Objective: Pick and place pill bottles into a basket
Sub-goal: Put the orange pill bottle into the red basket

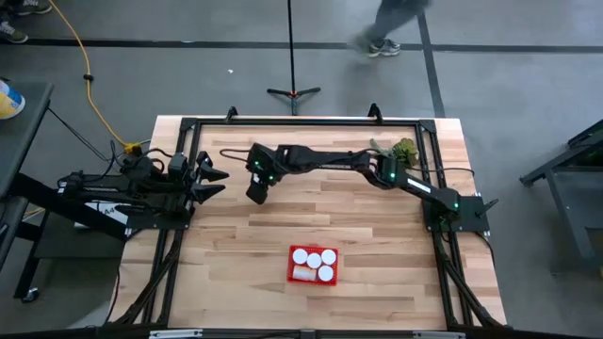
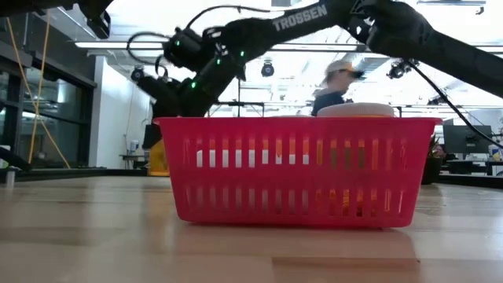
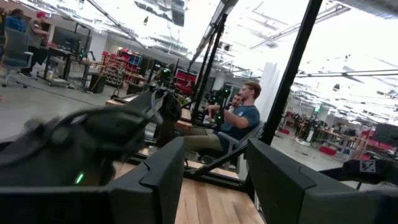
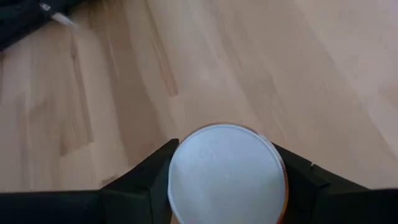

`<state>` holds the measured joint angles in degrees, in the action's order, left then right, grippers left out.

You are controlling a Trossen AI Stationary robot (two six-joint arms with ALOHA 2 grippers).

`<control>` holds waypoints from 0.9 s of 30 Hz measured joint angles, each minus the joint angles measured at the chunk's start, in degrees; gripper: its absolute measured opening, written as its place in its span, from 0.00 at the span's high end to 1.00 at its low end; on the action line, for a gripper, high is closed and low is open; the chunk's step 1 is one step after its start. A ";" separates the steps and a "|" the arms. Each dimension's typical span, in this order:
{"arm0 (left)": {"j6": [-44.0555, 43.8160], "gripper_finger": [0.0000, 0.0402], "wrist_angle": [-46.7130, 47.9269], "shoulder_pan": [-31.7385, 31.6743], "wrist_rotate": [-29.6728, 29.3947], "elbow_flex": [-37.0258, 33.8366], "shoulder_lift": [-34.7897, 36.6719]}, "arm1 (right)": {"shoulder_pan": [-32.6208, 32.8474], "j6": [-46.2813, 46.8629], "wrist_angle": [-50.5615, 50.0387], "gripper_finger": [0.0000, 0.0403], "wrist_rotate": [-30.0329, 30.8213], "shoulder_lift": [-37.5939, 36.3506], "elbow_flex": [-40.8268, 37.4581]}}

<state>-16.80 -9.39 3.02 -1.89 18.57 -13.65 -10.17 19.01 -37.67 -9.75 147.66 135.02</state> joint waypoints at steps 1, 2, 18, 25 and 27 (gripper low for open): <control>0.01 0.47 -0.02 -0.01 -0.03 0.00 0.00 | 0.21 -0.02 -0.66 0.52 0.58 -0.53 0.00; 0.08 0.47 -0.08 0.00 -0.07 0.00 0.00 | 0.39 -0.25 -0.96 0.52 1.38 -1.19 0.00; 1.97 0.47 0.09 -0.02 -2.09 0.00 0.00 | 6.91 -3.57 -14.47 0.52 8.28 -9.90 -0.02; 1.97 0.47 0.27 0.01 -2.70 0.00 -0.09 | 11.37 -2.34 -20.72 0.51 10.53 -13.10 -0.02; 1.99 0.47 0.37 0.01 -2.88 0.00 -0.11 | 12.84 -2.08 -22.58 0.50 12.21 -13.65 -0.02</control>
<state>-14.81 -9.01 3.03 -4.77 18.57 -13.76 2.67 16.93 -60.26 2.46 134.01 135.00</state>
